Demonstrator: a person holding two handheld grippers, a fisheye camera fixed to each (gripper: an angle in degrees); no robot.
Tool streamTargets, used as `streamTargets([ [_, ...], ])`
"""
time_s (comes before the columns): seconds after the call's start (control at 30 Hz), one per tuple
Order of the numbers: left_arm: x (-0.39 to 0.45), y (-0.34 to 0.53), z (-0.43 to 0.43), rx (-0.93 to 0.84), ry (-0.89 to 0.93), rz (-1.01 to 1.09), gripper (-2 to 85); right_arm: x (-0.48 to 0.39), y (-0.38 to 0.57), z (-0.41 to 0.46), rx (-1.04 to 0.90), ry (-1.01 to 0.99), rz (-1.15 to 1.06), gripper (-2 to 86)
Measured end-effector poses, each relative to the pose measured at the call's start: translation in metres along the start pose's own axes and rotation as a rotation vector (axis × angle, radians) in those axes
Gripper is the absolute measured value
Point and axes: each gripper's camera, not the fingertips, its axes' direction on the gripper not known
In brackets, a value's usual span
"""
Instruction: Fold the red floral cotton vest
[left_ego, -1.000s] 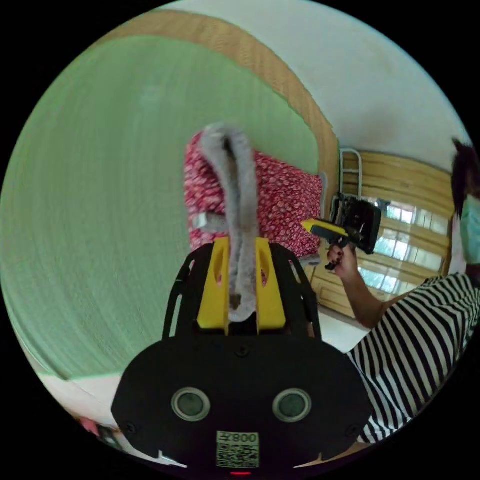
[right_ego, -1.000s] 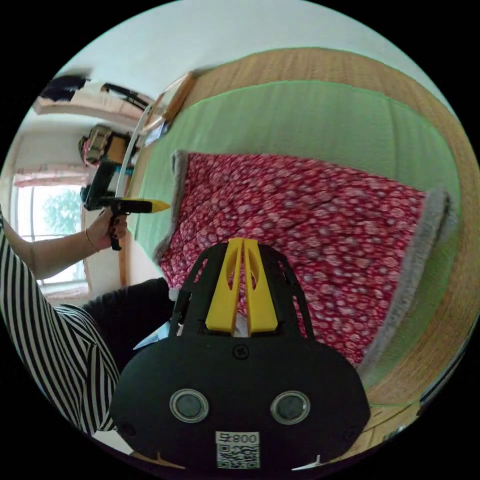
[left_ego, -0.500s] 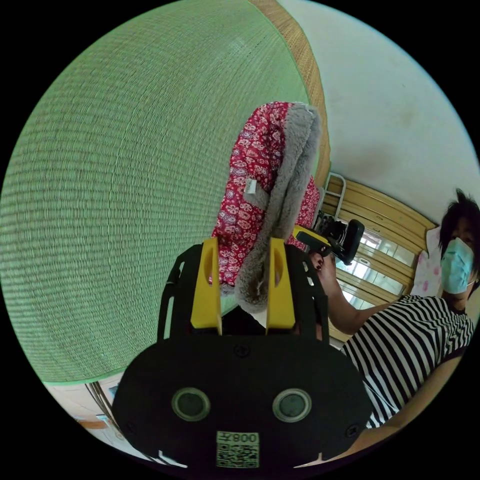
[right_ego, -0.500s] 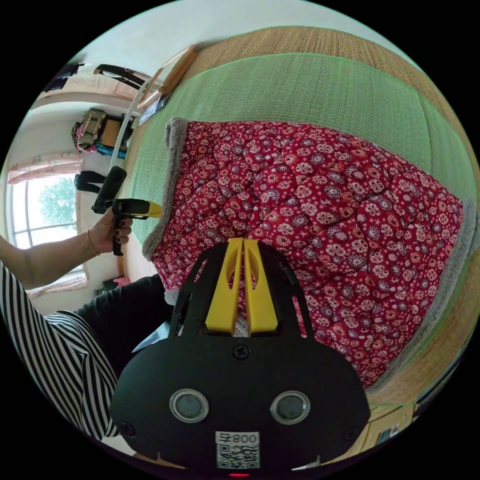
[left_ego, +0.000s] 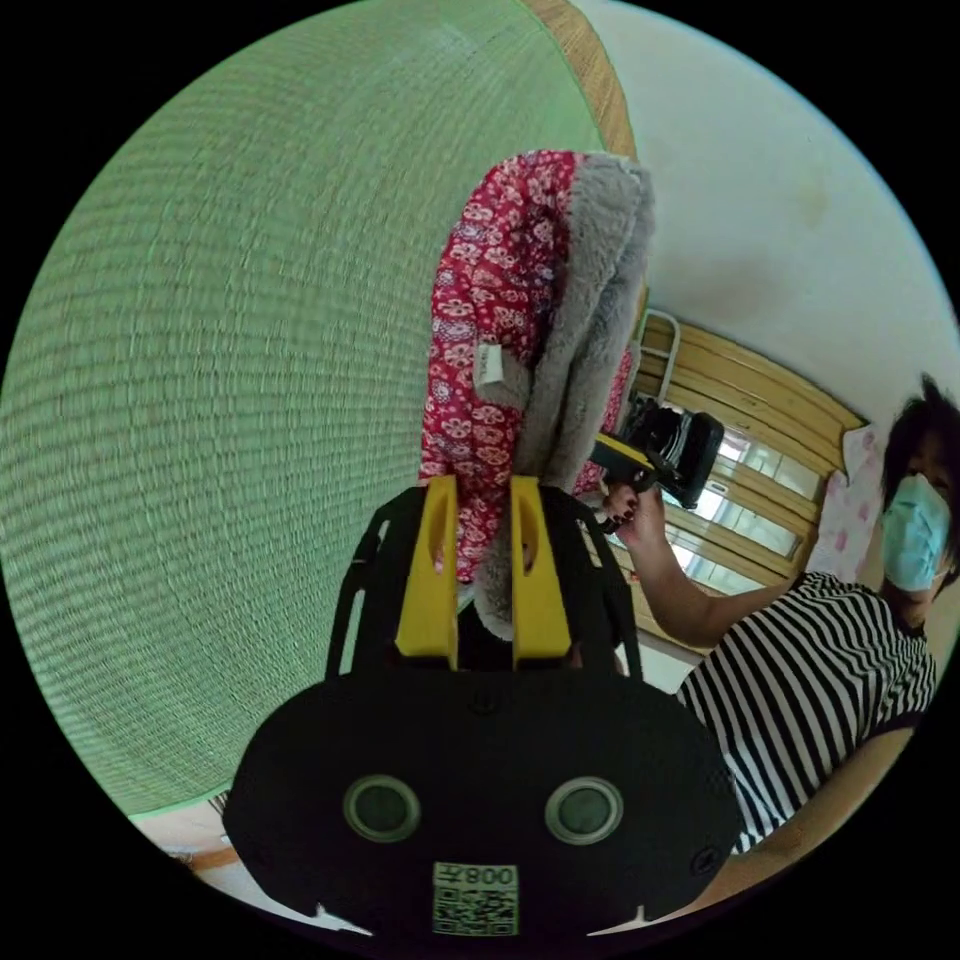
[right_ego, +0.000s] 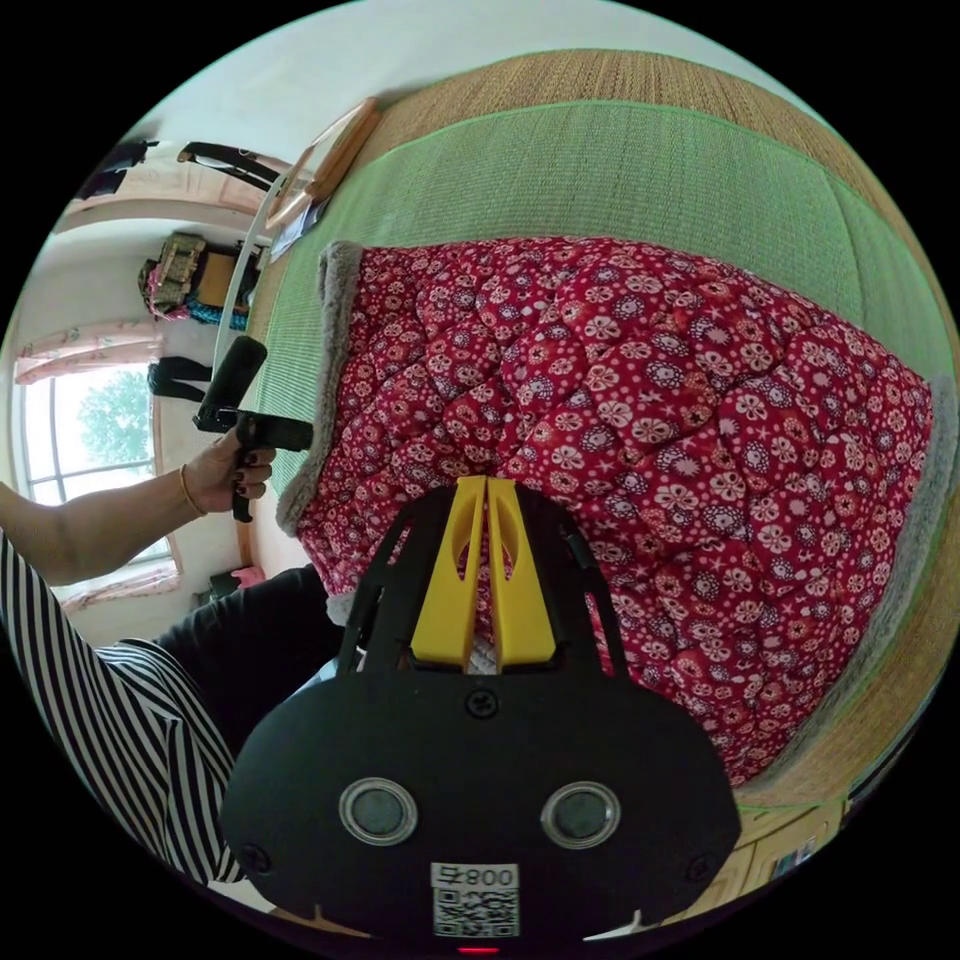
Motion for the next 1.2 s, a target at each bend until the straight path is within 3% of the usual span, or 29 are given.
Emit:
streamTargets([
  [0.33, 0.046, -0.005, -0.029, 0.004, 0.061, 0.065, 5.8, 0.025, 0.047, -0.055, 0.131, 0.011, 0.101, 0.1],
  [0.5, 0.098, -0.014, -0.034, -0.027, 0.067, 0.138, 5.6, 0.052, 0.064, -0.005, 0.015, -0.01, 0.173, 0.1],
  [0.67, 0.169, -0.033, -0.029, -0.131, -0.003, 0.27, 5.5, 0.064, 0.07, -0.011, 0.057, -0.034, 0.203, 0.1],
  [0.93, 0.216, -0.057, -0.037, -0.199, -0.083, 0.313, 5.7, 0.101, 0.05, -0.074, 0.362, -0.072, 0.202, 0.1],
  [1.07, 0.248, -0.071, -0.037, -0.209, -0.09, 0.346, 5.7, 0.125, 0.001, -0.023, 0.187, -0.065, 0.19, 0.1],
  [1.2, 0.277, -0.083, -0.037, -0.233, -0.084, 0.388, 5.6, 0.13, 0.035, -0.049, 0.276, -0.094, 0.188, 0.1],
])
